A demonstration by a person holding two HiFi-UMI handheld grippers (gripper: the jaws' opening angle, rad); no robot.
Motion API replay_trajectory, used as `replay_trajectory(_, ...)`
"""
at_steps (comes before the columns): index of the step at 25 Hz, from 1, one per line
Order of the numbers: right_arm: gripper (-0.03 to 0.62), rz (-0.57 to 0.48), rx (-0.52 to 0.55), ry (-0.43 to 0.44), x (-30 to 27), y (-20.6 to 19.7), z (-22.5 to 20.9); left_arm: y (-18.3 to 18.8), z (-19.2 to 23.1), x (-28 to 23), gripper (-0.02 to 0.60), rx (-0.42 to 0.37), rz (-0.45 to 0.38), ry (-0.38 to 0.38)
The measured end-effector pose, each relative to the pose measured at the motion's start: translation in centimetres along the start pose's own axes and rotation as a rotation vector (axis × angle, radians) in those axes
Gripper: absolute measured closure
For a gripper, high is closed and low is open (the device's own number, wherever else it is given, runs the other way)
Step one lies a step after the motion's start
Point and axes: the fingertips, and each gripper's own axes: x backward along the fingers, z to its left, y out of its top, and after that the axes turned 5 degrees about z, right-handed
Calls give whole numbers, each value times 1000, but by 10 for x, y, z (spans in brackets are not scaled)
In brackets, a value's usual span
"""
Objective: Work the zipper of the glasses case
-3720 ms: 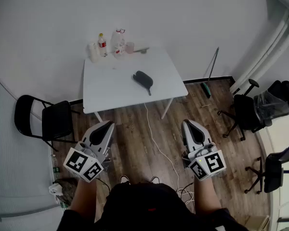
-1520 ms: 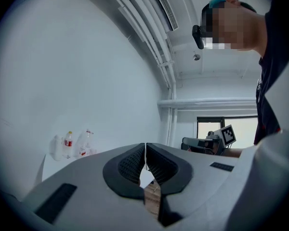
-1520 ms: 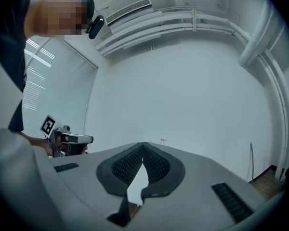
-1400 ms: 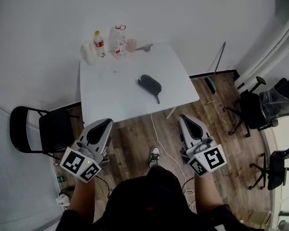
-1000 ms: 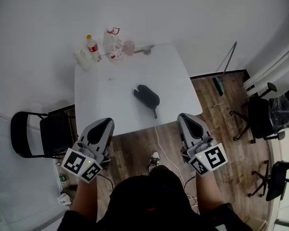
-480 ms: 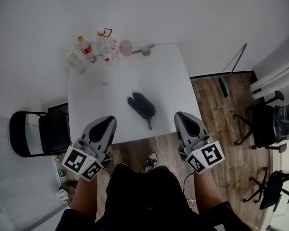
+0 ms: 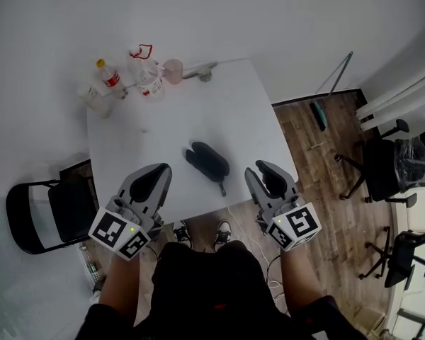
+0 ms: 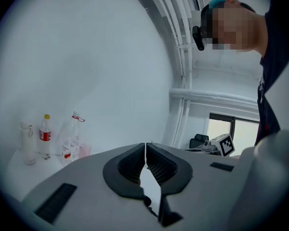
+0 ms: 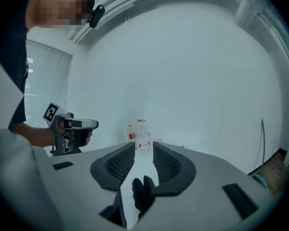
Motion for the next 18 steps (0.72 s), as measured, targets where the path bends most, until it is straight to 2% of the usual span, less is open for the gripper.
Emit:
replay_trajectory(3,389,41,16,1,-22,-13,4,-5,15,0,555,8,21,-18)
replay_trajectory(6,327,109,48,7,-42,-37,5,-17,24,0,555,15,46,-30)
replay_trajectory(13,215,287,129,65,-82,-102,10,-39,33,-3,555,63,71,-40)
replay_trajectory(18,175,394,184,87,-108,-148,11,-52,36,-9,555,64,92,-34)
